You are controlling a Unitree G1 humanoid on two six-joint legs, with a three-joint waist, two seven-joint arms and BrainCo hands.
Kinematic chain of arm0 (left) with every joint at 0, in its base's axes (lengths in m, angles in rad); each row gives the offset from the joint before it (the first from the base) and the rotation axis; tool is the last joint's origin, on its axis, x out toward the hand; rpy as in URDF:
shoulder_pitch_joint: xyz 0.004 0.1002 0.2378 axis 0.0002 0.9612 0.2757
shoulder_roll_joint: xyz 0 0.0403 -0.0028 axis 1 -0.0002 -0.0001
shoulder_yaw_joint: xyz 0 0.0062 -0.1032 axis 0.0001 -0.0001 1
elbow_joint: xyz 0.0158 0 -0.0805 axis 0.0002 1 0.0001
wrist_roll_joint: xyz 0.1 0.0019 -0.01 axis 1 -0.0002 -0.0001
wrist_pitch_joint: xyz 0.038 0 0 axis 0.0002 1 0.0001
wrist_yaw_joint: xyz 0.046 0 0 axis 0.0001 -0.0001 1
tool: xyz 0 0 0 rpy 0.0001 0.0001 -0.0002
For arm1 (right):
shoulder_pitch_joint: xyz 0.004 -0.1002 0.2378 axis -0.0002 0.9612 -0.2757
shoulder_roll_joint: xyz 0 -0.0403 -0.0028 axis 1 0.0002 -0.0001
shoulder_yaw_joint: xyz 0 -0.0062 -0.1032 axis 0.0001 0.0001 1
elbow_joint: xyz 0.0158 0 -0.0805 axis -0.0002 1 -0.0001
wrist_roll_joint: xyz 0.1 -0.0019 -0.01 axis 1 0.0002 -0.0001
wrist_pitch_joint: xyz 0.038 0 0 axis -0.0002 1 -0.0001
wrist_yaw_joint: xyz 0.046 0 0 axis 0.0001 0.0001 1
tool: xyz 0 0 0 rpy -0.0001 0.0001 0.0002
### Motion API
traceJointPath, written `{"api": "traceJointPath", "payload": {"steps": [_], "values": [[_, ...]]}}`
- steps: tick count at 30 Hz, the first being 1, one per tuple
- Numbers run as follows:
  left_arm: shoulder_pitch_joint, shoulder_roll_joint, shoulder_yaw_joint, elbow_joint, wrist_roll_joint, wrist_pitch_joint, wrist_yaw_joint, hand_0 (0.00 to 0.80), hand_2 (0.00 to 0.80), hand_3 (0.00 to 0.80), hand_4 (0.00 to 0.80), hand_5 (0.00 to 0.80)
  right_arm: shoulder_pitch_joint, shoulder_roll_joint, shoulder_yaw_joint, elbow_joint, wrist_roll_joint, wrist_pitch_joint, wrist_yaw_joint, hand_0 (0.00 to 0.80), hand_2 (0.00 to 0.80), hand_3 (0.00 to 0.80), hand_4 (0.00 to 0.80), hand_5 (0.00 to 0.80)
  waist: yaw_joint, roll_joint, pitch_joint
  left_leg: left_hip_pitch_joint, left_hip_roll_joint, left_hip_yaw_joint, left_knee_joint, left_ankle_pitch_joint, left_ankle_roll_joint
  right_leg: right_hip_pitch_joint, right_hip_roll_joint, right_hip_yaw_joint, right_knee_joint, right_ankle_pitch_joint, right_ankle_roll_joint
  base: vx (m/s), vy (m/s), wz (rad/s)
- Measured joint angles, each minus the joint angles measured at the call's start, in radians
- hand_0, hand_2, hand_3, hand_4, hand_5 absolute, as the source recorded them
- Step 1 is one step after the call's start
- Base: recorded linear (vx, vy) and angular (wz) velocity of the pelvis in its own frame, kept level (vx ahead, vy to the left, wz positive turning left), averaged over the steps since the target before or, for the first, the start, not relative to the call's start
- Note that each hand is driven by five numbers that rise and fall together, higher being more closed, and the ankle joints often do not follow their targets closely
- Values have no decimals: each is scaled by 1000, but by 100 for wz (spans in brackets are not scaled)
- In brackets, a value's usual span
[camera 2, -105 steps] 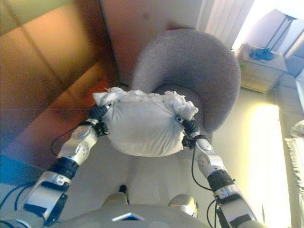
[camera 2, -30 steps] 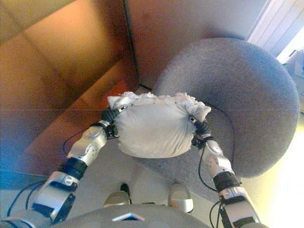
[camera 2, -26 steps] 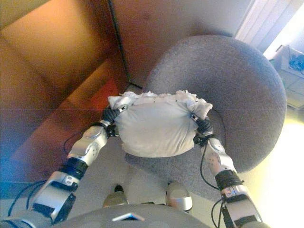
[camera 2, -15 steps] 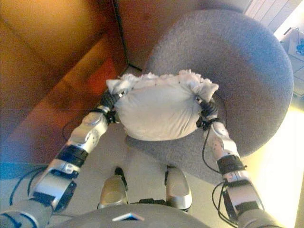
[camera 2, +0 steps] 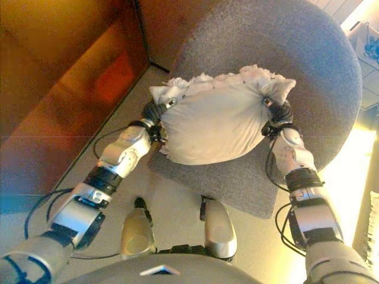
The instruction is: Pick up the cushion and take it to the sofa
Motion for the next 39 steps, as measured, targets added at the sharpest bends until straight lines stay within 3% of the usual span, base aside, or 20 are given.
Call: {"api": "traceJointPath", "payload": {"steps": [10,17,25,26,27,28,32,39], "values": [[-20,-7,-54,0,-76,18,54,800,800,800,800,800,-79,-7,1,75,1,31,-23,800,800,800,800,800,27,-6,4,-11,-4,-12,48,-38,8,14,-10,-7,1,0,8,78,2,0],[-24,-42,-80,0,-99,-24,154,800,800,800,800,800,-144,-18,19,173,-2,50,7,800,800,800,800,800,28,-17,10,-47,-7,-39,62,-38,8,-9,-9,-14,4,0,8,41,-84,5],[-89,-45,-78,1,-181,-95,169,800,800,800,800,800,-341,-24,59,303,-29,60,2,800,800,800,800,800,51,-24,63,-173,-35,-108,118,-37,1,-128,-20,-17,70,2,6,-79,14,3],[-98,-45,-78,1,-198,-98,169,800,800,800,800,800,-374,-24,62,324,-37,61,-3,496,496,496,496,496,57,-18,70,-186,-42,-112,123,-36,6,-138,-27,-18,78,1,7,-84,76,8],[-108,-45,-77,1,-207,-97,168,794,794,794,794,794,-403,-24,63,341,-44,62,-11,85,85,85,85,85,57,-15,80,-190,-49,-112,126,-34,8,-146,-35,-17,88,0,9,-74,70,13],[-114,-45,-77,1,-208,-98,166,0,0,0,0,0,-427,-25,67,357,-45,63,-20,0,0,0,0,0,57,-13,81,-201,-54,-113,127,-36,15,-158,-42,-17,97,-4,14,-60,64,13],[-118,-44,-81,1,-216,-97,157,0,0,0,0,0,-471,-26,75,385,-51,62,-51,0,0,0,0,0,64,-8,85,-220,-73,-117,131,-28,26,-177,-61,-16,114,-5,18,-24,43,10],[-119,-41,-82,-9,-218,-103,152,0,0,0,0,0,-470,-40,74,391,-41,60,-97,0,0,0,0,0,75,-7,84,-219,-74,-114,127,-27,27,-177,-61,-13,107,-3,20,0,0,0]]}}
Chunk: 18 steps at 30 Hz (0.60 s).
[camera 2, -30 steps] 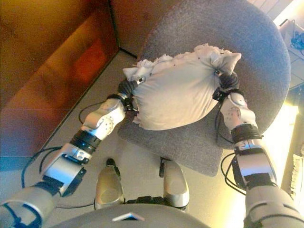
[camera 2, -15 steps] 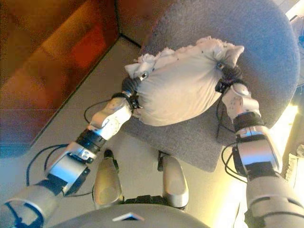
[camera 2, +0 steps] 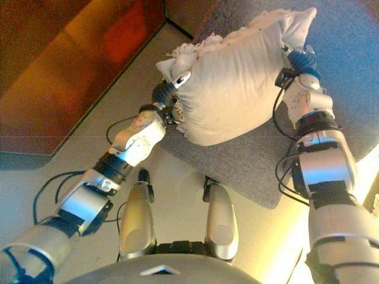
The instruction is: Pick up the cushion and take it to the sofa
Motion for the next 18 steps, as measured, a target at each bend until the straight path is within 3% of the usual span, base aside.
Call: {"api": "traceJointPath", "payload": {"steps": [9,18], "values": [[3,67,2,-43,0,-6,-47,0,0,0,0,0,2,-32,-39,-2,49,-2,-5,0,0,0,0,0,6,12,-6,26,-6,10,-45,7,0,40,0,-5,-69,29,8,-14,27,1],[116,168,57,-184,25,-13,-106,0,0,0,0,0,114,-183,-160,-100,119,-33,-15,0,0,0,0,0,10,28,-44,116,-5,10,-103,7,-1,184,9,-22,-183,40,23,31,12,12]]}}
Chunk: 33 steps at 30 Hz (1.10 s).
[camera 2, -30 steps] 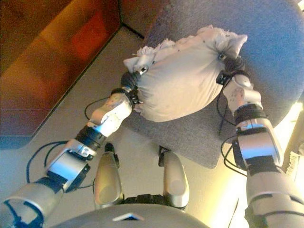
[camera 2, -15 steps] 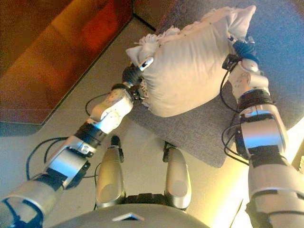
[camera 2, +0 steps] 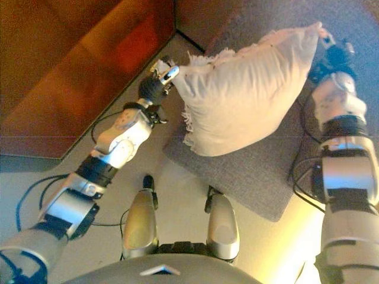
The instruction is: Pick up the cushion and take it to the sofa
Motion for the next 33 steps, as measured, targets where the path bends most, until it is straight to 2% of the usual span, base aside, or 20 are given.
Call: {"api": "traceJointPath", "payload": {"steps": [2,7,9,14,16,19,22,25,29,33], "values": [[46,22,27,-15,3,0,-8,0,0,0,0,0,41,-27,-32,-25,1,-6,0,0,0,0,0,0,0,-2,-12,29,5,12,-12,-1,-1,36,3,0,-22,1,1,75,51,9],[187,50,87,-15,25,-5,-43,0,0,0,0,0,176,-43,-79,-62,12,-12,2,0,0,0,0,0,4,-13,-96,108,14,40,-55,-5,-6,129,10,-2,-97,4,6,62,100,3],[236,52,111,-20,29,-7,-61,0,0,0,0,0,237,-43,-94,-105,19,-15,4,0,0,0,0,0,4,-19,-134,131,13,54,-74,-5,-7,152,9,-2,-120,7,10,18,114,-2],[315,54,145,-56,34,-16,-105,0,0,0,0,0,399,-28,-131,-262,18,-18,46,0,0,0,0,0,7,-37,-170,184,10,68,-109,-5,-7,197,7,-2,-147,7,10,-25,143,-2],[361,54,162,-76,36,-23,-131,0,0,0,0,0,477,18,-155,-351,18,-27,75,0,0,0,0,0,-2,-42,-198,190,5,77,-123,-4,-8,198,7,-2,-154,7,10,-73,173,-5],[428,52,170,-94,38,-26,-170,0,0,0,0,0,622,145,-164,-480,18,-59,125,0,0,0,0,0,-7,-48,-215,231,0,94,-148,-4,-8,226,6,2,-170,7,11,-77,194,-9],[510,49,189,-100,81,-59,-233,0,0,0,0,0,752,285,-162,-576,12,-88,171,0,0,0,0,0,-7,-45,-222,267,-10,124,-182,3,-6,230,-2,25,-177,10,14,-80,187,-20],[606,43,189,-113,146,-87,-290,0,0,0,0,0,878,412,-121,-698,-47,-126,217,0,0,0,0,0,-11,-39,-231,303,-21,157,-226,16,-4,230,-11,44,-184,13,20,-100,131,-24],[674,40,189,-127,150,-111,-336,0,0,0,0,0,981,471,31,-784,-108,-165,301,0,0,0,0,0,-38,-42,-240,355,-30,183,-313,58,-6,227,-11,57,-188,15,20,-105,95,-13],[680,-11,189,-93,140,-160,-356,0,0,0,0,0,994,528,72,-723,8,-171,394,0,0,0,0,0,-50,-31,-257,407,-38,206,-396,96,-6,228,-8,73,-188,16,20,-29,64,-13]]}}
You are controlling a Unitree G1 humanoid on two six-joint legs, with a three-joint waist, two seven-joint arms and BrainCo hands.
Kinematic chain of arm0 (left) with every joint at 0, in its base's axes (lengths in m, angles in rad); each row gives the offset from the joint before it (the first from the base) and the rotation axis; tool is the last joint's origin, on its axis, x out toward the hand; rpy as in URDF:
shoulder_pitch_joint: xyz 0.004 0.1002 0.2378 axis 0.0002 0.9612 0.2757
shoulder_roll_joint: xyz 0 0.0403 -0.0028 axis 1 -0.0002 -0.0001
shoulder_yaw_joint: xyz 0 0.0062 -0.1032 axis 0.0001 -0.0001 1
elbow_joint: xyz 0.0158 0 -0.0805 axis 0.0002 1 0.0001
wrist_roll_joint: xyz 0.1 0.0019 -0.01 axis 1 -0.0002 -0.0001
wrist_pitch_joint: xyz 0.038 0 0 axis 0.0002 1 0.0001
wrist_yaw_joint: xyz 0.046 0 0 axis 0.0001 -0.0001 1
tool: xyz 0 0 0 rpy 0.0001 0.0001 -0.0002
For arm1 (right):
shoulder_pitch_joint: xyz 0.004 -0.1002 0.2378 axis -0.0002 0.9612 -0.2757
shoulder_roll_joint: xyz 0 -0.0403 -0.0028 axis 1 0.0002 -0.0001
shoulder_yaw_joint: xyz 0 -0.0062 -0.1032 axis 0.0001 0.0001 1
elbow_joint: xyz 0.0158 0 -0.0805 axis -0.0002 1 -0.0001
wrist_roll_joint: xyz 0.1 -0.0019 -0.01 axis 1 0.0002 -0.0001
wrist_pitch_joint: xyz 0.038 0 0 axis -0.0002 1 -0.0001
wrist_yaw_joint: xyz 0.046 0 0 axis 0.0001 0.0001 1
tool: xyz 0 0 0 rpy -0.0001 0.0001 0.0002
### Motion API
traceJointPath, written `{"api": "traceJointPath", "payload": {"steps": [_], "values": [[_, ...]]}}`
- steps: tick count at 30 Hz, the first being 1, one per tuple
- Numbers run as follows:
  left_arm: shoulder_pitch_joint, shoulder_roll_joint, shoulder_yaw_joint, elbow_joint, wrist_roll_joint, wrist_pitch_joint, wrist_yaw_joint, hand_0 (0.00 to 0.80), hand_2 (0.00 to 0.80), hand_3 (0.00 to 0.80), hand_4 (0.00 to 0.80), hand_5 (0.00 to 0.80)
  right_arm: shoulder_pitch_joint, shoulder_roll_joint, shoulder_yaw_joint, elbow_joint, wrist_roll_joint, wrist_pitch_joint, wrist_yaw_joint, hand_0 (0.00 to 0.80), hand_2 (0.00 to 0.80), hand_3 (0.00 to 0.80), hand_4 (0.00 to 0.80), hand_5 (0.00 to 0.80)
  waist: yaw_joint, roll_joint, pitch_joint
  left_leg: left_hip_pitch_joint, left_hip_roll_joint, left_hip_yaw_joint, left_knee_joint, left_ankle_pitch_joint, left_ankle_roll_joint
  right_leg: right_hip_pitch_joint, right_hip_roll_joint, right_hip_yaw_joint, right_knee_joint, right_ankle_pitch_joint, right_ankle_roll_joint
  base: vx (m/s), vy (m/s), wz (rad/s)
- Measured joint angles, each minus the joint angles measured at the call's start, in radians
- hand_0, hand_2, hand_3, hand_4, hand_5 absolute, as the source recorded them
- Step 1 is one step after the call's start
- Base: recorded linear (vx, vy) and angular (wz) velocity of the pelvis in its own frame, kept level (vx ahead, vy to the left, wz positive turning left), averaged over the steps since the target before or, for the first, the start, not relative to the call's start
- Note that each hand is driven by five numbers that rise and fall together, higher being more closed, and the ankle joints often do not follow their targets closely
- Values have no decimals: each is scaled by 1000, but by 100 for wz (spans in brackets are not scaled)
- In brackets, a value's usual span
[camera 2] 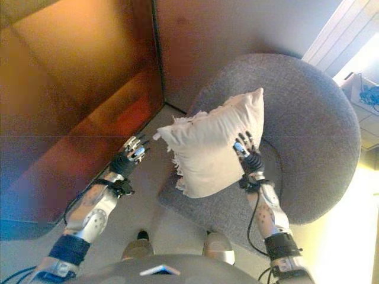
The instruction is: Pick up the cushion and take it to the sofa
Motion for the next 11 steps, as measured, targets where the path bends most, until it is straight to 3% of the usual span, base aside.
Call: {"api": "traceJointPath", "payload": {"steps": [6,11], "values": [[45,-18,-4,5,4,-39,-23,0,0,0,0,0,93,47,57,16,141,31,79,0,0,0,0,0,-10,24,-37,67,-12,29,-98,40,2,21,1,13,-29,8,7,-19,57,-8],[47,-19,-5,5,4,-40,-10,0,0,0,0,0,100,41,77,16,134,37,98,0,0,0,0,0,-10,26,-38,71,-15,36,-106,43,3,28,0,20,-42,15,9,-17,19,-4]]}}
